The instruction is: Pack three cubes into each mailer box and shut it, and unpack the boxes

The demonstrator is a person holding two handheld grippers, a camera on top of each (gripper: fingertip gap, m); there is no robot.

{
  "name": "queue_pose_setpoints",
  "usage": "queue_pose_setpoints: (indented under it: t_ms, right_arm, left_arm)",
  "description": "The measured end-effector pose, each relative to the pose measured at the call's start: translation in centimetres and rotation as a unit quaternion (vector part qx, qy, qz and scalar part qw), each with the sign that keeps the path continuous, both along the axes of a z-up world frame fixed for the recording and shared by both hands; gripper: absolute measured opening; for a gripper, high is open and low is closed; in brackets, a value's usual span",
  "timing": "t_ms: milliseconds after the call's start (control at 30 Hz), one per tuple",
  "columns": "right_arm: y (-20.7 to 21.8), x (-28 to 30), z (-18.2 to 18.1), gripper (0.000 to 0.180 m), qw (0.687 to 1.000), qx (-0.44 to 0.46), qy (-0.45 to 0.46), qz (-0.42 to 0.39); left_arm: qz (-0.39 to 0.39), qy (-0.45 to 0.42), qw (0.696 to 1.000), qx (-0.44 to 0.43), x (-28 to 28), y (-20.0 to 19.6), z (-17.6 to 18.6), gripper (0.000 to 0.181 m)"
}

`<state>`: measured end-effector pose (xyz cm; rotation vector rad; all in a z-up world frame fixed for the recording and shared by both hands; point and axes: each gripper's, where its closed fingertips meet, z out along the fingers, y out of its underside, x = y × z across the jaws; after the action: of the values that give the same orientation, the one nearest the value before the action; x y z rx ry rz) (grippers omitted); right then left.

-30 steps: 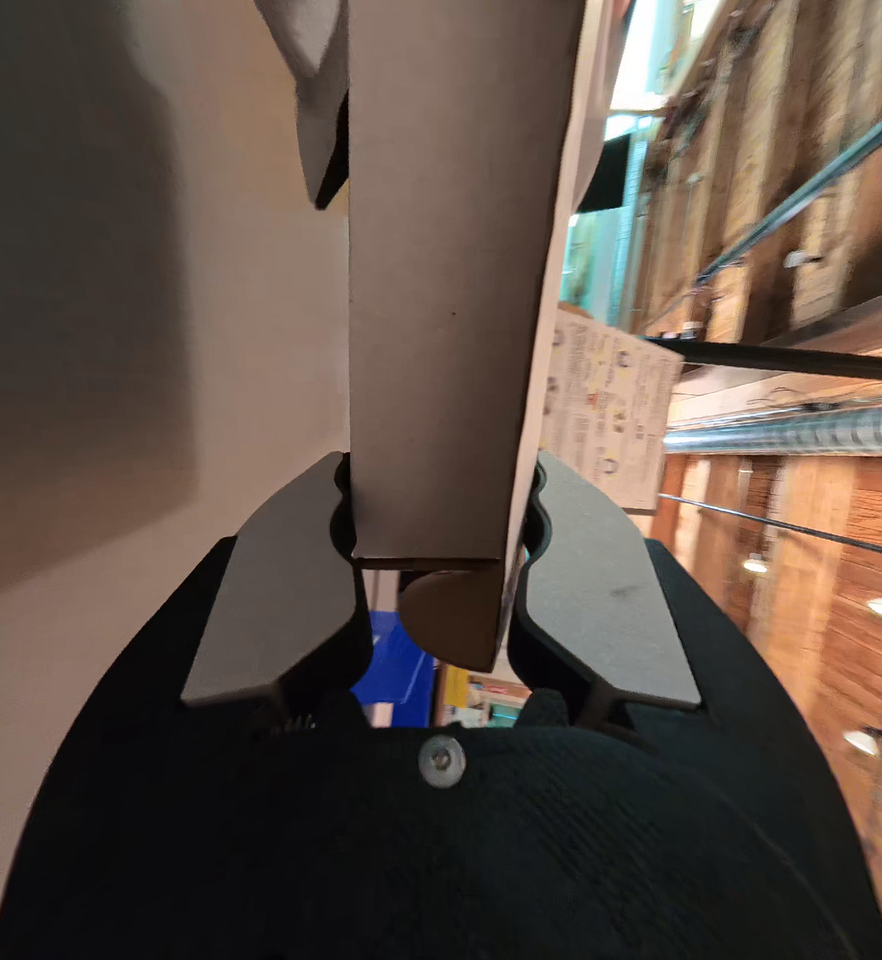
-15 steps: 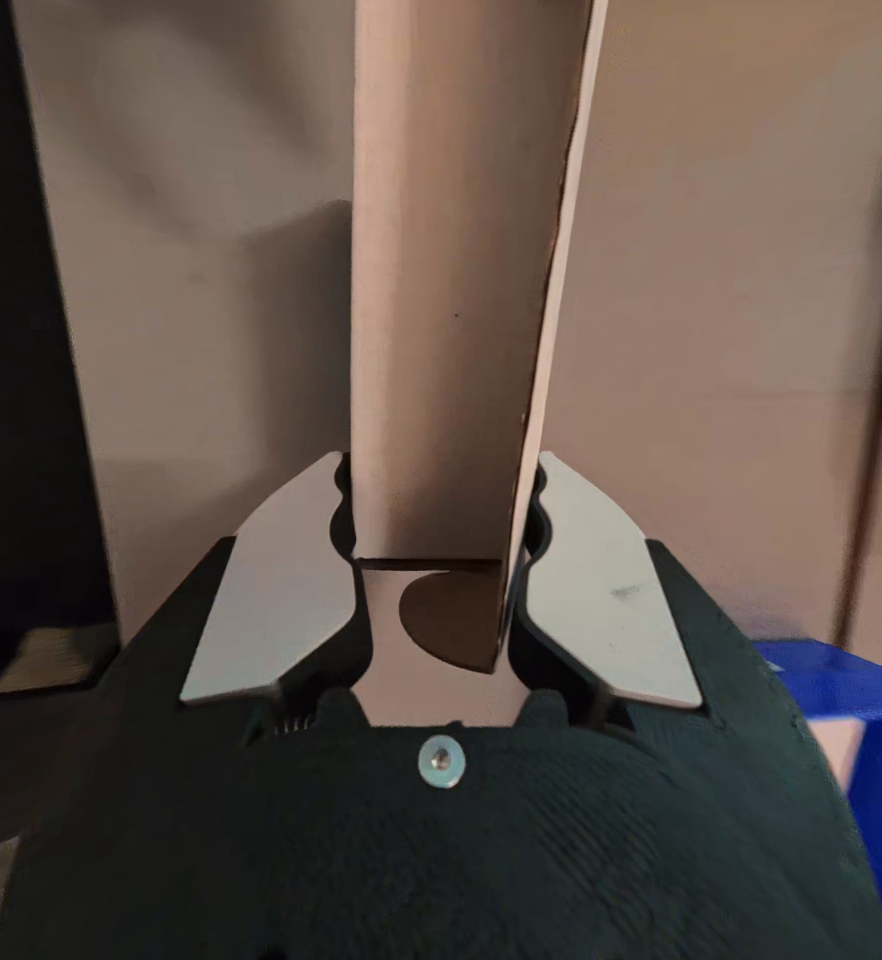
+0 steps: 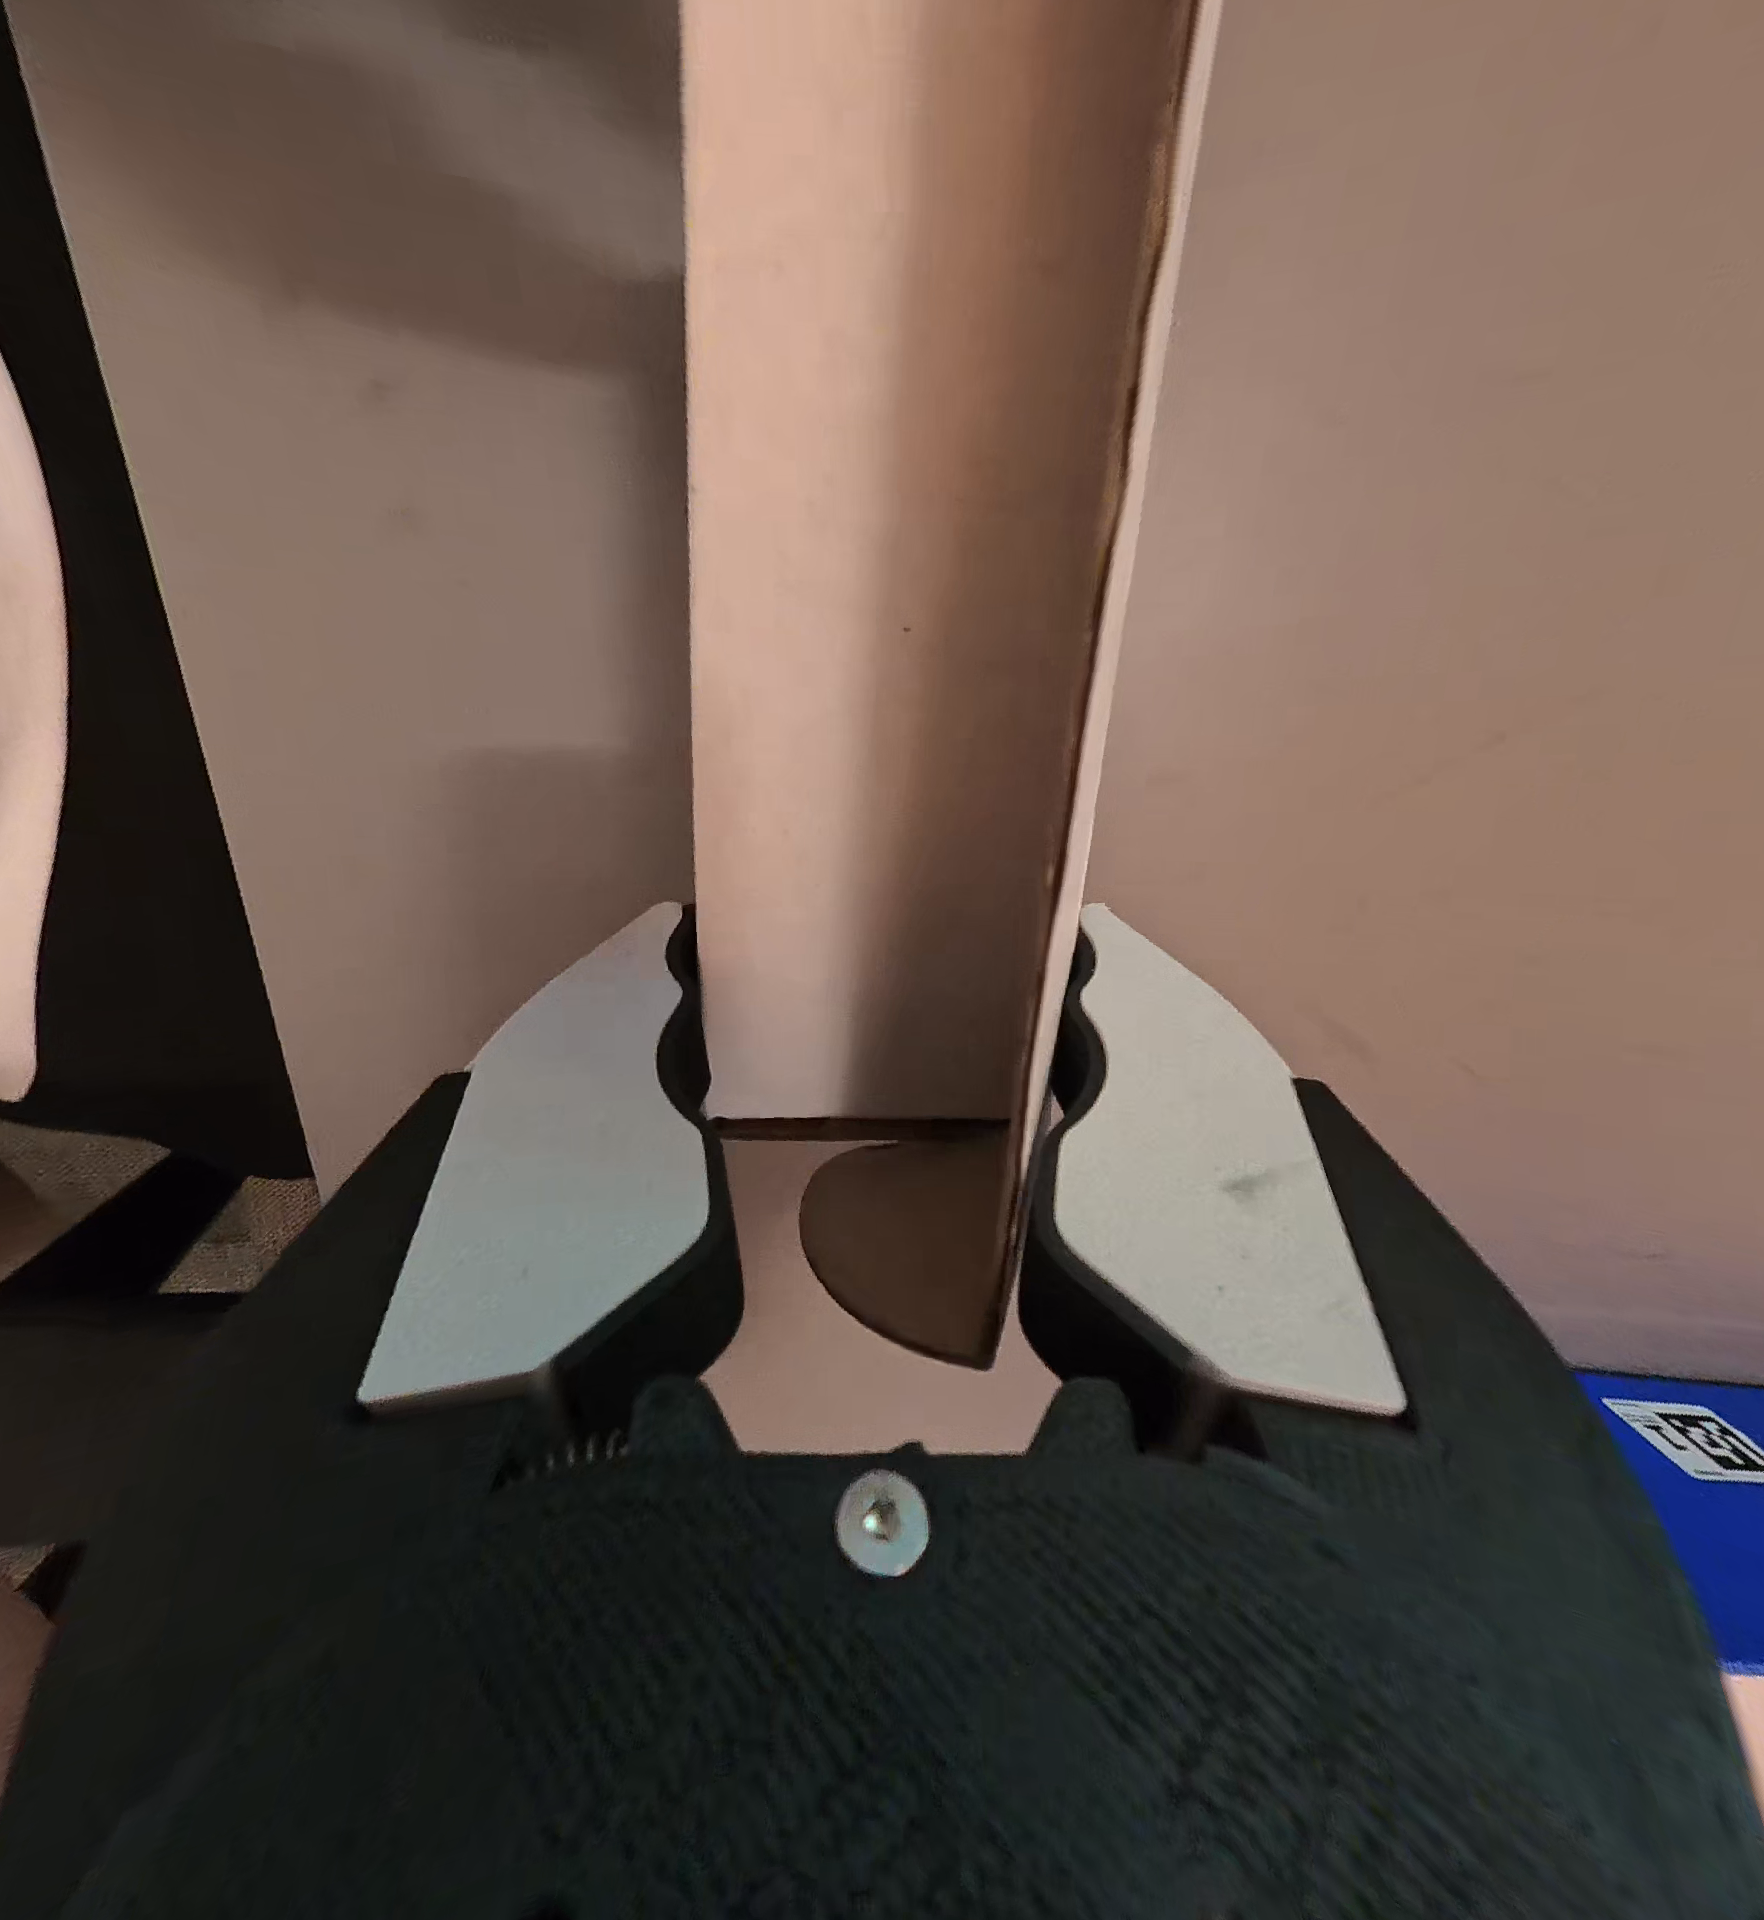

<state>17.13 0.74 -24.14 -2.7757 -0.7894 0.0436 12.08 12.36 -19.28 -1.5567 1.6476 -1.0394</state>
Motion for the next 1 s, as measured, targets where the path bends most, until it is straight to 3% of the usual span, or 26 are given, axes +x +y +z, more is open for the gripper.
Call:
queue_pose_setpoints:
  t_ms: [67, 200, 400, 600, 833, 900, 1000]
  right_arm:
    - [0.1, 0.1, 0.0, 0.065, 1.000, -0.011, 0.002, -0.014]
    - [0.0, 0.1, 0.0, 0.066, 1.000, -0.015, -0.009, -0.017]
    - [0.5, 0.1, 0.0, 0.065, 0.999, -0.020, -0.023, -0.039]
    - [1.1, 0.0, -0.2, 0.069, 0.999, -0.003, -0.034, -0.037]
    - [1.3, -0.1, -0.2, 0.066, 0.997, 0.007, -0.029, -0.068]
    - [1.6, -0.1, -0.2, 0.066, 0.997, 0.007, -0.036, -0.072]
    - [2.4, -0.4, -0.2, 0.066, 0.996, -0.003, -0.046, -0.081]
  left_arm:
    - [-0.004, 0.009, 1.000, -0.007, 0.2, -0.5, 0.1, 0.006]
    - [0.029, 0.033, 0.999, 0.006, 0.3, 0.1, 0.1, 0.002]
    - [0.066, 0.064, 0.988, -0.128, 0.8, 0.3, 0.7, 0.004]
    - [0.108, 0.028, 0.987, -0.114, 0.8, 0.5, 0.2, 0.004]
    - [0.131, 0.008, 0.962, -0.239, 1.5, 0.3, 1.1, 0.007]
    - [0.144, 0.017, 0.967, -0.210, 1.6, 0.9, 0.7, 0.005]
    - [0.169, 0.026, 0.983, -0.073, 1.4, 2.0, 0.6, 0.001]
